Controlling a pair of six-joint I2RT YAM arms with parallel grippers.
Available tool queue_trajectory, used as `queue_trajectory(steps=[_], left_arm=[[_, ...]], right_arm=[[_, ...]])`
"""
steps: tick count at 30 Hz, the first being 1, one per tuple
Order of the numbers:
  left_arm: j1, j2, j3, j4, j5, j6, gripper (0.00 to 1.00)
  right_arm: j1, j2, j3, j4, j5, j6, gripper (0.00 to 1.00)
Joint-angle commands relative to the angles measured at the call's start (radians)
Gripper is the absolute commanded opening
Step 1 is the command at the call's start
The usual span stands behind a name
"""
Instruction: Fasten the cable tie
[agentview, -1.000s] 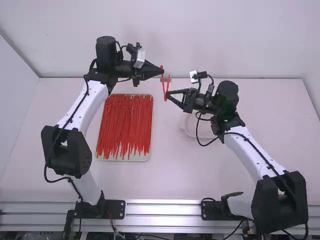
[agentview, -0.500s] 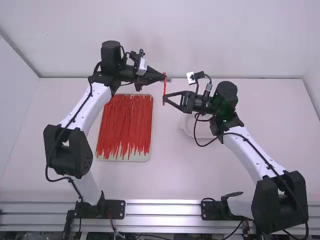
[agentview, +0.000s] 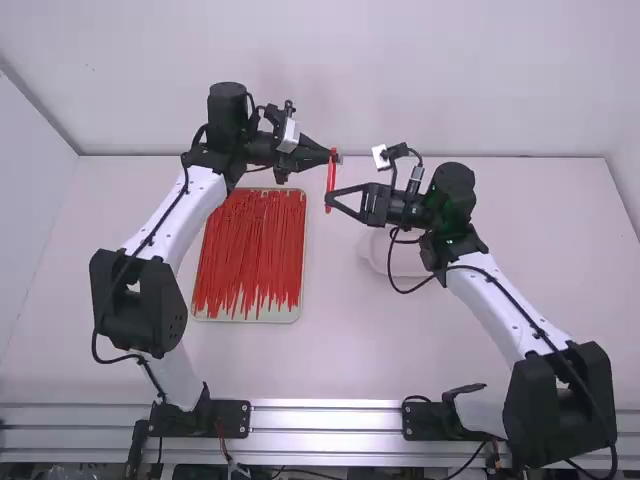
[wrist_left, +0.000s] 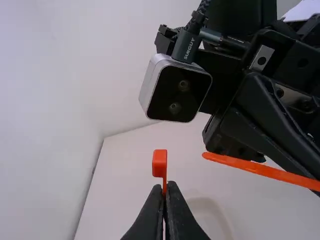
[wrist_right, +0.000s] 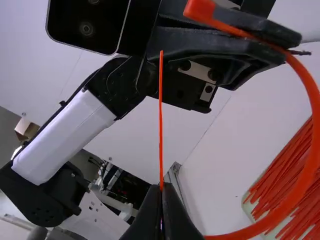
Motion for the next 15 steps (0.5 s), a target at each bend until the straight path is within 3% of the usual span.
queue_trajectory(steps=[1, 15], left_arm=[[0.004, -0.016, -0.001, 0.003, 0.029, 0.016, 0.01], [0.000, -0.016, -0.001, -0.012, 0.029, 0.079, 0.02]], right_arm=[[-0.004, -0.003, 0.025, 0.003, 0.014, 0.022, 0.00], [-0.003, -0.002, 0.025, 0.003, 0.059, 0.050, 0.00]])
